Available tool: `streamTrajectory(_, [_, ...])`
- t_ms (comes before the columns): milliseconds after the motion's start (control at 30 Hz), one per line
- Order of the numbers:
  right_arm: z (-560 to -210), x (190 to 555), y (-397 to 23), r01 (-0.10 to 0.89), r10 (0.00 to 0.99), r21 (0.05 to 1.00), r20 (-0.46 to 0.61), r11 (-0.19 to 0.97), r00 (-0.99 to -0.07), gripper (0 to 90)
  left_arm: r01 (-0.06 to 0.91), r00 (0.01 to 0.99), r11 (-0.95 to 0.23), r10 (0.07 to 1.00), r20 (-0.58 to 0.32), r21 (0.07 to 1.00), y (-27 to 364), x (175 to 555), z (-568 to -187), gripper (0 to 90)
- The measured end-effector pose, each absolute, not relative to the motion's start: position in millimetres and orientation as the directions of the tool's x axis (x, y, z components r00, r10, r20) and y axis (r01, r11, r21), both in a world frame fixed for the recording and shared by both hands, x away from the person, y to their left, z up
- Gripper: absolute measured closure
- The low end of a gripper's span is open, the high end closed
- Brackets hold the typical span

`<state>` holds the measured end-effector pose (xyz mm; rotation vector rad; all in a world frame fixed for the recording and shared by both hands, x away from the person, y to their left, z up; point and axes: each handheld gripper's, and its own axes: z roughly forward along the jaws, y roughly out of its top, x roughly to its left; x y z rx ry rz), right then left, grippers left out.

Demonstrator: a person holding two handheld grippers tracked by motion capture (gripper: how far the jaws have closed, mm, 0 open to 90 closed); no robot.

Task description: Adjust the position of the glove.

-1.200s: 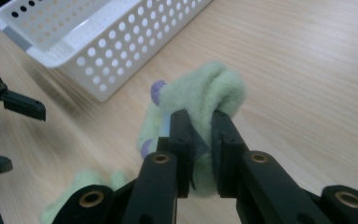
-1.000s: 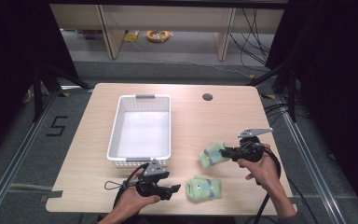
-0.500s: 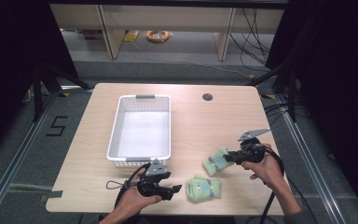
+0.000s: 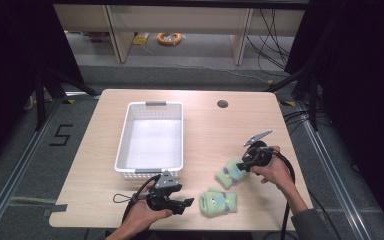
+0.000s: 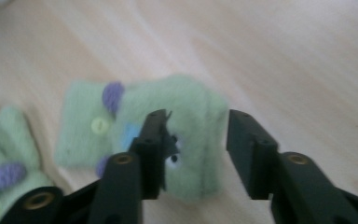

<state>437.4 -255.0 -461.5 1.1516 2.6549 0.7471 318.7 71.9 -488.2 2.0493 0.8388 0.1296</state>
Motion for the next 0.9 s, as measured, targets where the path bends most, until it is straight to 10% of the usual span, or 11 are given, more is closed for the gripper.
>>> streamTrajectory(467, [-460,398,-210,0.634,0.677,0.550,0.159,0.544,-0.719,68.6,0.523,0.758,-0.369,0.613,-0.222,0.768,70,318,-490,34.7])
streamTrajectory(900, [-479,397,-187,0.502,0.596,0.533,-0.006,0.681,-0.803,88.4,0.512,0.770,-0.391,0.604,-0.207,0.764,72,318,-491,35.5])
